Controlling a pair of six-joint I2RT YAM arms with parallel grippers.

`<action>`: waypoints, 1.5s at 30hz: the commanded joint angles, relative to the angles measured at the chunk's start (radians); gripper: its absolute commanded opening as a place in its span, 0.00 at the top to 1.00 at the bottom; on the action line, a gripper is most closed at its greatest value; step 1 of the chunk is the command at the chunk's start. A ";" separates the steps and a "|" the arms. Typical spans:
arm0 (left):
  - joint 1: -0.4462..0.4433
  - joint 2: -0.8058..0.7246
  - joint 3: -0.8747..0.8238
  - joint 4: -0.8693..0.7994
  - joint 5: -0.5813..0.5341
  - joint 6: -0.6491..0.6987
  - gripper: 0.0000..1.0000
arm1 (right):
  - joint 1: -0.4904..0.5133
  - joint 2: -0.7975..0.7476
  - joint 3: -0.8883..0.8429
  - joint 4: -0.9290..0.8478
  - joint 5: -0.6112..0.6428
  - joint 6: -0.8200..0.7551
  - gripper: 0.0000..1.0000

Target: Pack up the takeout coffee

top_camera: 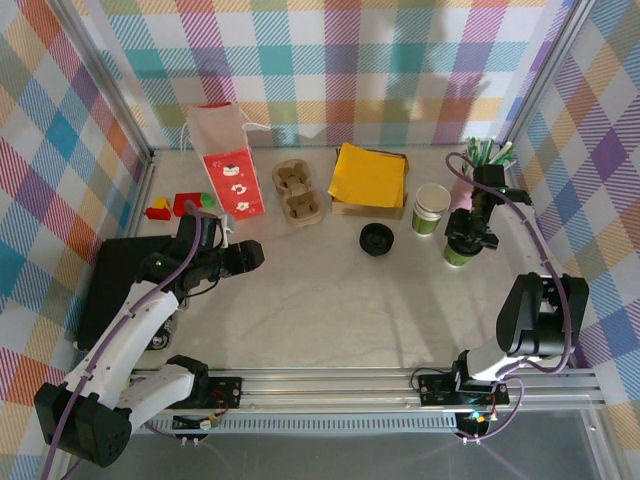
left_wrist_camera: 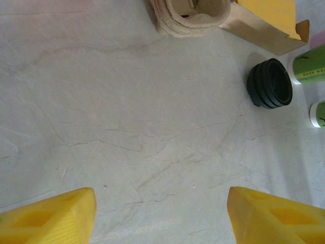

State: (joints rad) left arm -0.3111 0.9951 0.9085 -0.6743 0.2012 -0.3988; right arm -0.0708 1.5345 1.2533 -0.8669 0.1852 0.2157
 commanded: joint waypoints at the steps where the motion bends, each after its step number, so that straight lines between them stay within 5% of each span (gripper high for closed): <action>1: 0.006 0.005 0.031 0.016 0.017 0.014 0.31 | -0.028 0.031 0.043 0.011 -0.019 -0.024 0.29; 27: 0.006 0.002 0.087 -0.013 -0.003 0.023 0.31 | -0.059 0.034 0.243 -0.092 -0.035 -0.038 0.14; 37: 0.007 0.094 0.279 -0.078 -0.148 0.026 0.30 | -0.033 -0.176 0.252 -0.076 -0.426 0.030 0.14; 45: 0.009 0.225 0.457 -0.066 -0.190 -0.003 0.29 | 0.136 -0.295 0.141 0.073 -0.599 0.158 0.14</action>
State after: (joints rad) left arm -0.3103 1.1896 1.3212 -0.7307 0.0406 -0.3904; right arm 0.0181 1.2491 1.4258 -0.8577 -0.3084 0.3107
